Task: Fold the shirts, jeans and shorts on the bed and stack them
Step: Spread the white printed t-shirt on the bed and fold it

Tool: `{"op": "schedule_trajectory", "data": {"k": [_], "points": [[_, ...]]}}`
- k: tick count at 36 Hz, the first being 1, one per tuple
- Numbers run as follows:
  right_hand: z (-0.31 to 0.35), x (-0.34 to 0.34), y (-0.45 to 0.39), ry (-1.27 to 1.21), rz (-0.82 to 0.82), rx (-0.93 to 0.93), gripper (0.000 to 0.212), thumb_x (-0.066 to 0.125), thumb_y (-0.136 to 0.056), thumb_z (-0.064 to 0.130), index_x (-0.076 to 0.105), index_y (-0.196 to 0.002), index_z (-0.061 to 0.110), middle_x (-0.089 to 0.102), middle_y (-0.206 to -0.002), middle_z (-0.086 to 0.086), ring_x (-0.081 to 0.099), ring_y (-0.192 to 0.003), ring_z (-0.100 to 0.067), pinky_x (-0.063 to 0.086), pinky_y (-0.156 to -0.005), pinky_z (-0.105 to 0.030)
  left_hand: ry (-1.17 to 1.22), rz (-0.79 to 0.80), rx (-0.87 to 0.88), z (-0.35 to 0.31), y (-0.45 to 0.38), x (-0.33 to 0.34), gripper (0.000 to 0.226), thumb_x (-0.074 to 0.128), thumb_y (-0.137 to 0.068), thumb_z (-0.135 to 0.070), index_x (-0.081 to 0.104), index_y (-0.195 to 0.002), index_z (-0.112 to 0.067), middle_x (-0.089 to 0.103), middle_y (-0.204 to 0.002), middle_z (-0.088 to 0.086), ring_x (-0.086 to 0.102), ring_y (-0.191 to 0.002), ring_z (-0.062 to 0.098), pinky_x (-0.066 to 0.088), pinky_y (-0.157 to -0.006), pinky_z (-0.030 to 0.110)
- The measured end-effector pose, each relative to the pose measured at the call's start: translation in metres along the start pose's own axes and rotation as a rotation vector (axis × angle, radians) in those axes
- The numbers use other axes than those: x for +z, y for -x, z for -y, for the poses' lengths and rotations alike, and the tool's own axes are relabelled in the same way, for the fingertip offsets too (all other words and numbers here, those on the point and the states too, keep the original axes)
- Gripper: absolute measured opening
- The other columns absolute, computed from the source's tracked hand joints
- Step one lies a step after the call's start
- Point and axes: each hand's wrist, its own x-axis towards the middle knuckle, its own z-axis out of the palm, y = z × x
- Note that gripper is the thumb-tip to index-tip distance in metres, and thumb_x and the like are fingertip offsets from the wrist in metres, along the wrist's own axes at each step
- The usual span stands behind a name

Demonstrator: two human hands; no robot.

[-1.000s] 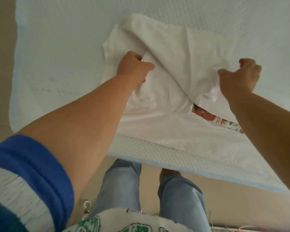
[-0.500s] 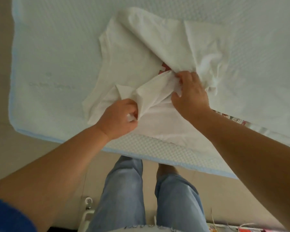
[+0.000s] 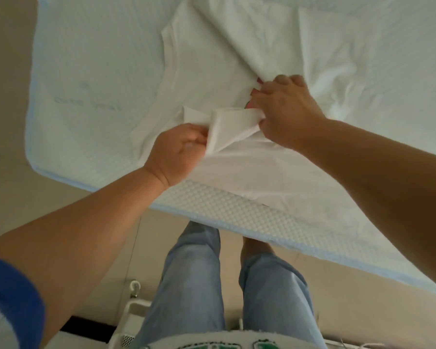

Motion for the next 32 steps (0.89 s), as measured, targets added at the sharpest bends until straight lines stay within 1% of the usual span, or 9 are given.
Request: {"op": "schedule_trajectory", "data": {"k": [4,7,10,13,16,19,22,25,32], "points": [[0.01,-0.007,0.052,-0.066,-0.143,0.005,0.02,0.071,-0.067,0.01,0.069,-0.087,0.009,0.06,-0.11,-0.016,0.05,-0.111,-0.04,0.035,-0.094,-0.047,0.103,-0.178,-0.217,0.001,-0.013,0.001,0.04,0.054,-0.08,-0.041,0.041,-0.048,-0.02,0.04,-0.044,-0.011,0.037,-0.046,-0.001,0.031,-0.052,0.016],[0.025,0.012,0.09,0.046,0.026,-0.059,0.017,0.072,-0.072,0.018,0.069,-0.088,0.012,0.062,-0.118,-0.01,0.047,-0.125,-0.032,0.026,-0.106,-0.053,0.066,-0.155,-0.226,0.0,-0.015,0.004,0.029,0.062,-0.085,-0.039,0.065,-0.06,-0.025,0.061,-0.061,-0.007,0.055,-0.06,0.001,0.041,-0.063,0.016],[0.037,0.03,0.109,0.041,0.22,-0.007,0.027,0.066,-0.079,0.021,0.063,-0.105,0.017,0.062,-0.117,-0.003,0.053,-0.115,-0.026,0.031,-0.101,-0.043,0.116,-0.122,-0.24,-0.001,-0.012,0.004,0.026,0.057,-0.084,-0.046,0.071,-0.068,-0.032,0.072,-0.075,-0.005,0.064,-0.074,-0.002,0.048,-0.073,0.02],[0.045,0.042,0.114,-0.12,0.312,0.092,0.029,0.051,-0.091,0.036,0.054,-0.117,0.023,0.061,-0.114,0.006,0.055,-0.103,-0.018,0.036,-0.093,-0.03,-0.071,-0.146,-0.161,0.002,-0.006,0.003,0.03,0.058,-0.081,-0.043,0.072,-0.07,-0.019,0.069,-0.069,0.005,0.061,-0.065,0.013,0.042,-0.063,0.019],[0.045,0.039,0.11,-0.3,0.155,0.22,0.023,0.053,-0.09,0.035,0.062,-0.108,0.022,0.065,-0.104,0.005,0.059,-0.094,-0.016,0.046,-0.083,-0.03,-0.273,-0.228,-0.128,0.007,0.0,0.003,0.021,0.067,-0.081,-0.033,0.072,-0.08,-0.012,0.067,-0.071,-0.001,0.055,-0.066,0.009,0.033,-0.058,0.017],[0.037,0.03,0.098,-0.329,-0.158,0.262,0.018,0.062,-0.086,0.02,0.066,-0.1,0.011,0.065,-0.101,-0.006,0.058,-0.097,-0.027,0.046,-0.088,-0.039,-0.389,-0.298,-0.085,0.01,0.0,-0.001,0.028,0.071,-0.077,-0.033,0.07,-0.096,-0.013,0.063,-0.082,0.001,0.059,-0.078,0.019,0.041,-0.072,0.025],[0.026,0.023,0.073,-0.295,-0.199,0.301,0.03,0.056,-0.09,0.021,0.061,-0.117,0.01,0.058,-0.122,-0.01,0.048,-0.117,-0.03,0.035,-0.101,-0.042,-0.569,-0.212,-0.012,0.011,-0.012,-0.006,0.048,0.072,-0.075,-0.035,0.063,-0.118,-0.015,0.06,-0.112,0.015,0.053,-0.106,0.035,0.038,-0.092,0.042],[0.014,0.023,0.053,-0.204,0.028,0.353,0.036,0.044,-0.095,0.03,0.055,-0.126,0.015,0.054,-0.128,-0.009,0.043,-0.12,-0.03,0.03,-0.102,-0.042,-0.633,-0.007,0.08,0.01,-0.03,-0.011,0.054,0.074,-0.074,-0.036,0.061,-0.124,-0.019,0.055,-0.128,0.01,0.043,-0.123,0.032,0.028,-0.101,0.039],[-0.003,0.021,0.068,-0.128,0.262,0.429,0.033,0.061,-0.082,0.026,0.06,-0.113,0.016,0.054,-0.109,-0.008,0.046,-0.106,-0.03,0.034,-0.091,-0.039,-0.667,0.158,-0.026,0.002,-0.07,-0.023,0.027,0.072,-0.072,-0.037,0.066,-0.097,-0.026,0.055,-0.092,0.001,0.053,-0.097,0.027,0.033,-0.08,0.032]]}}
